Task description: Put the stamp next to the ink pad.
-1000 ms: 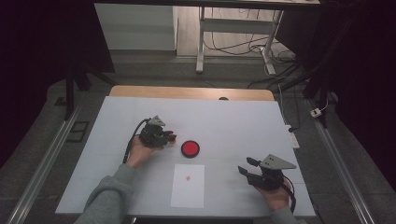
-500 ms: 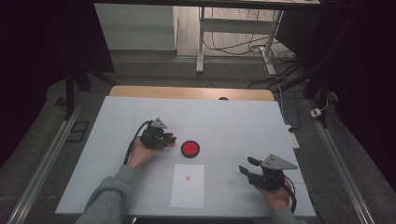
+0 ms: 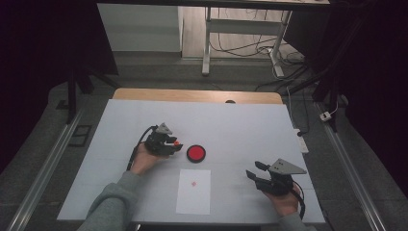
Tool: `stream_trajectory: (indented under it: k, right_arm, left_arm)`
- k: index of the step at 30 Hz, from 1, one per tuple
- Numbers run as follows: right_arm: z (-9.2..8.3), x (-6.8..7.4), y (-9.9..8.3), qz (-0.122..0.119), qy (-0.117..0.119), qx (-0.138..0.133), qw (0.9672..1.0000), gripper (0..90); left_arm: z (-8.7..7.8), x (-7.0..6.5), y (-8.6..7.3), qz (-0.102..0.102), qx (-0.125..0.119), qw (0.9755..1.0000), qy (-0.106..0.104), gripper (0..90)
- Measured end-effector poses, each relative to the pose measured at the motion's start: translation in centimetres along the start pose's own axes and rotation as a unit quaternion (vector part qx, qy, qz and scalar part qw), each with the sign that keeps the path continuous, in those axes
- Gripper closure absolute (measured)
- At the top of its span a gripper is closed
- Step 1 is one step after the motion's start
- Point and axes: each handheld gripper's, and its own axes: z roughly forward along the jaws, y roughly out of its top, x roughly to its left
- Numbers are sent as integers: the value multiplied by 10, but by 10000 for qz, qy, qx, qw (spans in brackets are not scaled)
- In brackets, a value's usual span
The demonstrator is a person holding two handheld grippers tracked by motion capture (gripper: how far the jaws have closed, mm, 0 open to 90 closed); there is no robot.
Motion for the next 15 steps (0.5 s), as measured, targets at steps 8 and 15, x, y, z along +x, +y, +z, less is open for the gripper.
stream_trajectory:
  k: [8,15]
  right_arm:
    - [-1,-1,0,10,13,-14,10000,468]
    - [-1,-4,1,10,107,-12,9999,456]
  left_arm:
    - [-22,-3,-3,-196,-289,9994,0,449]
    - [-56,-17,-20,-263,-615,9977,-63,422]
